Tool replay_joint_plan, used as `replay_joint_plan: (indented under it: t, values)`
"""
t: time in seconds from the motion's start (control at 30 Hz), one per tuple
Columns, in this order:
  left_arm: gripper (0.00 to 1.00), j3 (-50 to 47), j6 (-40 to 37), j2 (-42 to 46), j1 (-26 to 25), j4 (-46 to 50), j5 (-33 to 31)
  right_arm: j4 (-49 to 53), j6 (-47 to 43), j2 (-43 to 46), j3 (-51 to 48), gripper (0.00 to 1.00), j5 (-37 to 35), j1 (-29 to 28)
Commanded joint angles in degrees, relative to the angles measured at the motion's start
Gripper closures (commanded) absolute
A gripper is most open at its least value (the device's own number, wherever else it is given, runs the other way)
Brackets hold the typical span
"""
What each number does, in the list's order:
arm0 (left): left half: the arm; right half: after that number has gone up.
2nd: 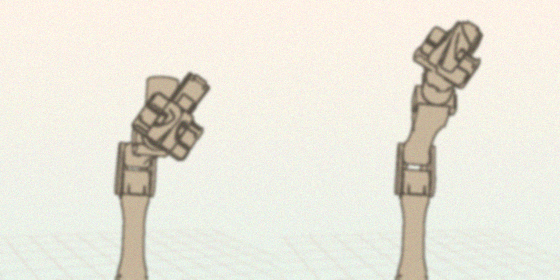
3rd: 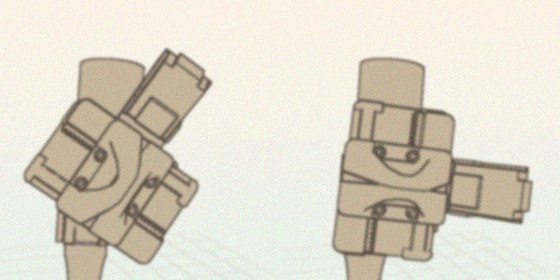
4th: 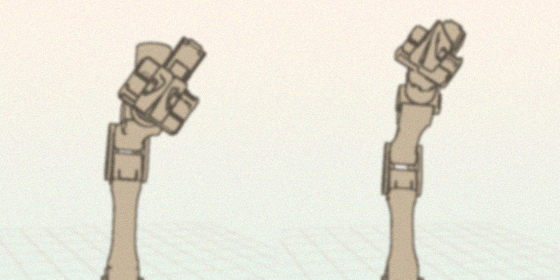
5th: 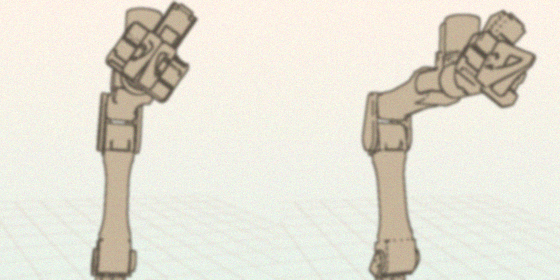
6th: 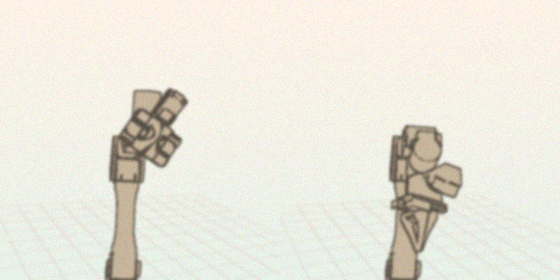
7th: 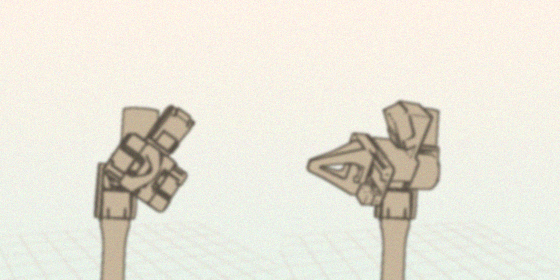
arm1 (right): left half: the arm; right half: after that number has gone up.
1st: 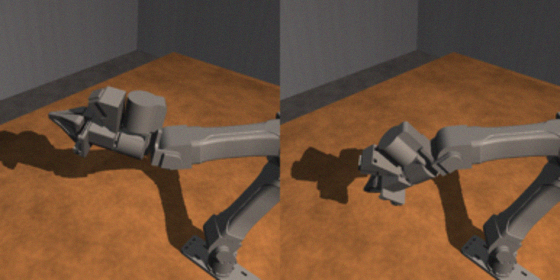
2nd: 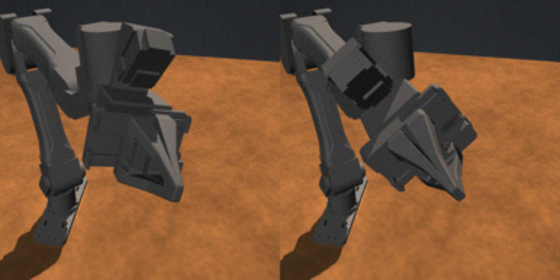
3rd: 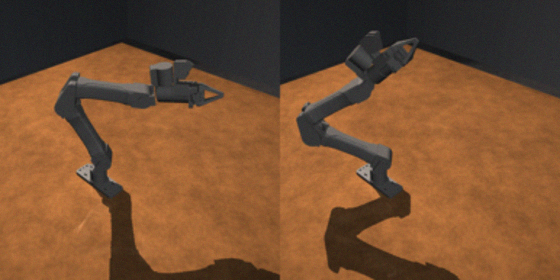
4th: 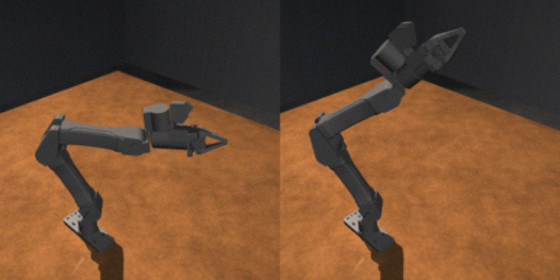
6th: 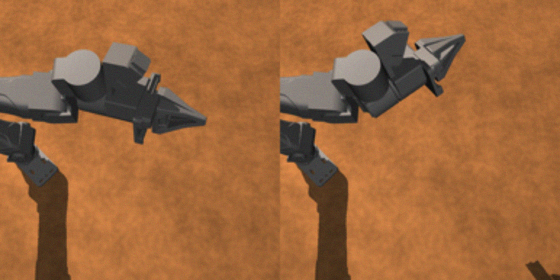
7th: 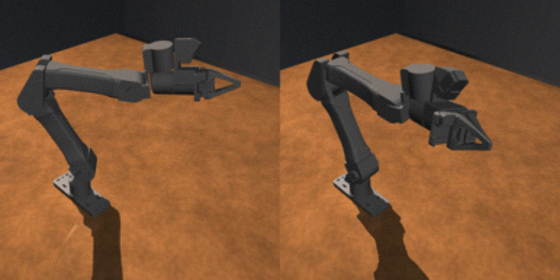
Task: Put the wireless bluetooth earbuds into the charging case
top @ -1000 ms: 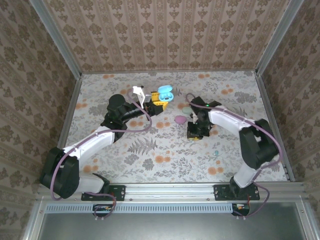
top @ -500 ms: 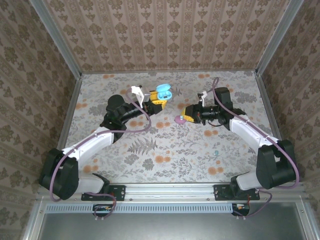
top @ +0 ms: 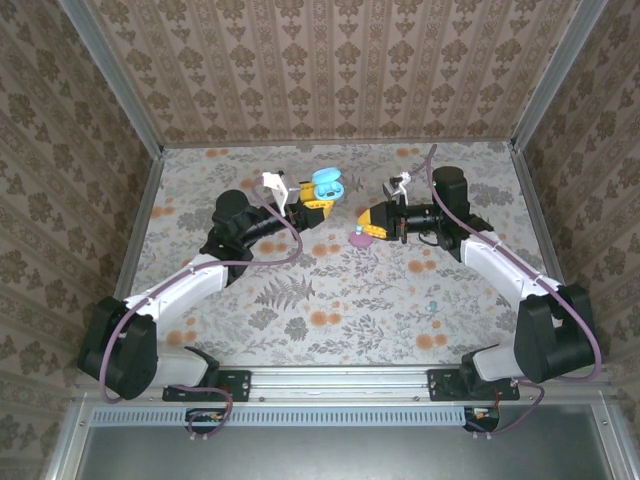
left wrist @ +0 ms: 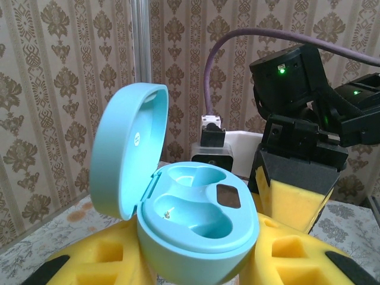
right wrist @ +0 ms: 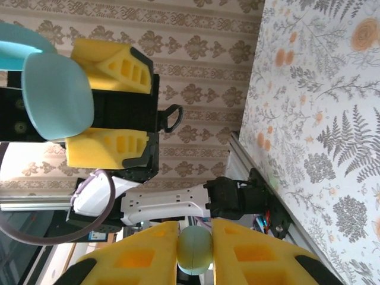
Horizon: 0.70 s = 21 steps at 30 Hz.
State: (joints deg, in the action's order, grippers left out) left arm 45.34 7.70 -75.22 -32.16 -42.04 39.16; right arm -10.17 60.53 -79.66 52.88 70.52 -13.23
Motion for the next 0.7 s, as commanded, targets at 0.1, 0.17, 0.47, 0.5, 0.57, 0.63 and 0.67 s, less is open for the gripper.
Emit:
replay_joint_plan:
  t: [0.1,0.17,0.47,0.5,0.57,0.63,0.67]
  values:
    - [0.68,-0.38,-1.11,1.83,0.35,-0.78,0.4,-6.35,5.85,0.82,2.32,0.78,3.04,0.07]
    - [0.68,-0.43,-1.29,1.75,0.34,-0.51,0.58,-10.65,9.36,0.98,2.01,0.78,3.11,-0.04]
    - [0.68,-0.34,-2.37,1.57,0.35,0.63,1.36,-3.48,4.93,4.49,7.16,0.78,-2.5,-0.98]
    - [0.68,-0.3,-2.43,1.48,0.35,0.65,1.36,1.25,1.23,4.96,8.71,0.78,-4.08,-1.57]
    - [0.69,-0.21,-2.49,1.23,0.35,0.65,1.58,7.48,-4.47,5.39,12.14,0.79,-6.8,-3.03]
    - [0.68,-0.13,-2.5,1.09,0.35,0.72,1.75,8.1,-5.49,5.18,14.18,0.79,-7.95,-4.14]
    - [0.68,-0.08,-2.46,1.04,0.35,0.82,1.93,8.53,-6.13,4.98,15.2,0.79,-8.76,-4.7]
